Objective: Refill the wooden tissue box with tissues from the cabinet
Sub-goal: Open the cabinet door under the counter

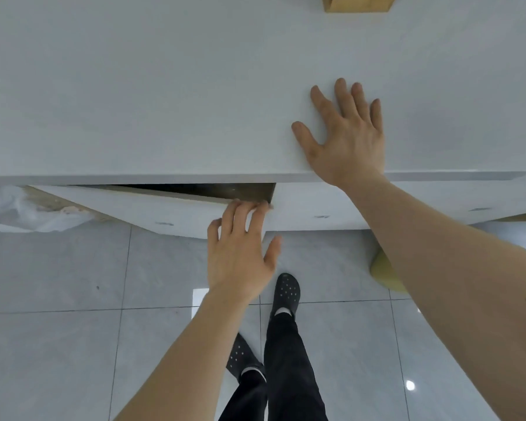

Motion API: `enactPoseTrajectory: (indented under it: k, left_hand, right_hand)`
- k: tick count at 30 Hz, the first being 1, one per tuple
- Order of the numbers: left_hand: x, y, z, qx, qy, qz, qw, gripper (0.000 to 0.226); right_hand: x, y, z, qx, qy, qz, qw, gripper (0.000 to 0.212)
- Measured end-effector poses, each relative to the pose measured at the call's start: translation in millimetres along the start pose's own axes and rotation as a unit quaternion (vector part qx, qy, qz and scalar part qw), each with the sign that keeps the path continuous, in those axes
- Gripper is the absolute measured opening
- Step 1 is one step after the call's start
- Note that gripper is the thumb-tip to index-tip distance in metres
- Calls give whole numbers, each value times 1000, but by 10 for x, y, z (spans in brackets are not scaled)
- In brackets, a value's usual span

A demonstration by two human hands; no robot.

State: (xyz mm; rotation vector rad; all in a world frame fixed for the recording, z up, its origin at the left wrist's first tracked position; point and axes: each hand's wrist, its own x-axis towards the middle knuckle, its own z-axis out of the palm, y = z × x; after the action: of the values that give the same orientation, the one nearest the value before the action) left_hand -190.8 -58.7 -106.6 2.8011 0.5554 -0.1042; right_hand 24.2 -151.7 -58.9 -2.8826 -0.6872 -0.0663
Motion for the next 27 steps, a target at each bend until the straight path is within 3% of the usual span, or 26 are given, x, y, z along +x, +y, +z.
enactPoseTrajectory:
  k: [7, 14, 18, 21, 24, 27]
  left_hand:
    - [-1108, -272, 34, -36, 27, -27, 999, 35]
    - [-1964, -672, 54, -11, 75, -98, 992, 36]
    - [-2233, -840, 64, 23, 113, -164, 980, 40]
    - [-2362, -963, 67, 65, 140, -229, 961, 43]
    - [-2452, -1122, 77, 105, 159, -281, 941, 46]
    - [-2377, -1244, 91, 82, 172, -298, 935, 47]
  right_hand:
    - [-12, 5, -16, -4, -7, -9, 1000, 75]
    - [-35, 33, 17, 5, 0, -23, 1000, 70]
    - [-470, -231, 26, 78, 91, -20, 993, 54]
    - [-1051, -638, 91, 137, 145, -116, 973, 38]
    - [-1531, -1009, 287, 177, 92, -202, 959, 32]
    - [-1776, -1174, 599, 176, -3, -222, 959, 33]
